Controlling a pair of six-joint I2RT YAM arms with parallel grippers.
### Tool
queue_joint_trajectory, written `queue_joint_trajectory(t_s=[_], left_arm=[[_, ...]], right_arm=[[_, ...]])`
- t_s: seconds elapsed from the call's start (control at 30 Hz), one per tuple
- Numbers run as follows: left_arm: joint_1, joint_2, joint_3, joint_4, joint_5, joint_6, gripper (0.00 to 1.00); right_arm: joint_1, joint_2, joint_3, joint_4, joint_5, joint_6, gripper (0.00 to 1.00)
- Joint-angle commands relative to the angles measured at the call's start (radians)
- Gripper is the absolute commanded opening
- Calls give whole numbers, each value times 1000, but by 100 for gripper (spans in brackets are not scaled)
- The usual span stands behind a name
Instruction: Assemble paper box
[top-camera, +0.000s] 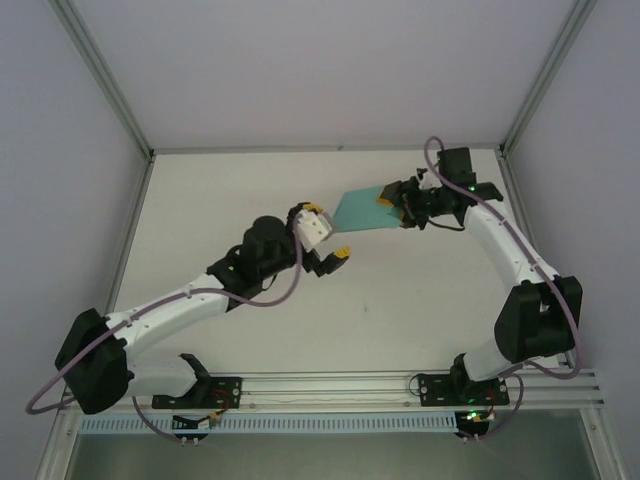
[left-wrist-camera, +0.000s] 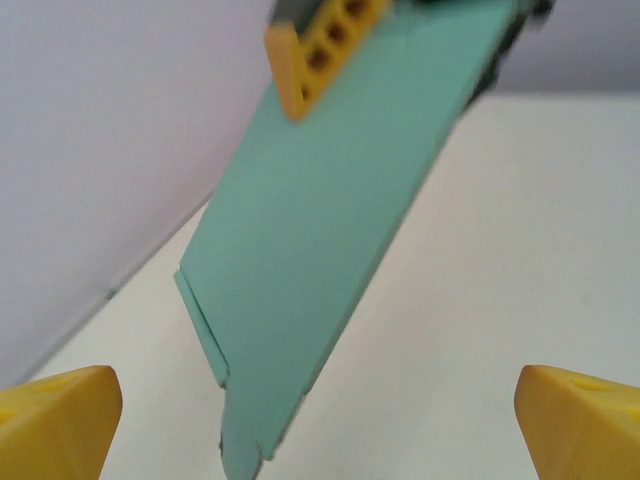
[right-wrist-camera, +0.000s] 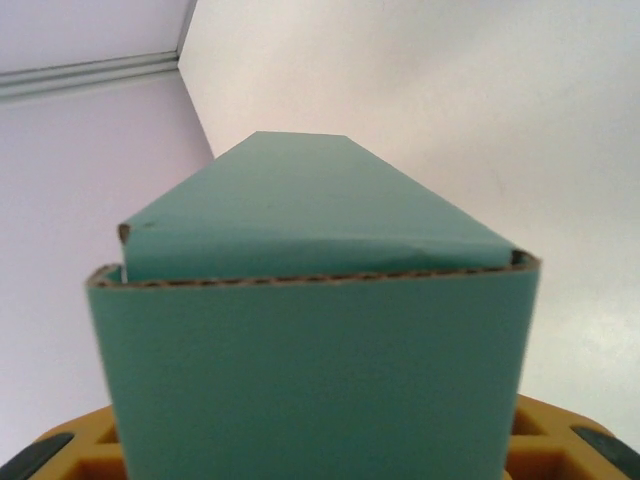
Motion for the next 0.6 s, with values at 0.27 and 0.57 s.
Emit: queue_joint_trajectory(t_s=[0.27,0.57], left_arm=[[-50,215,58,244,-271,300,100],[-18,189,69,146,-66,179,70]], right_arm=[[-1,15,64,-283,-128,49,38],[-3,72,54,-282,-151,9,38]])
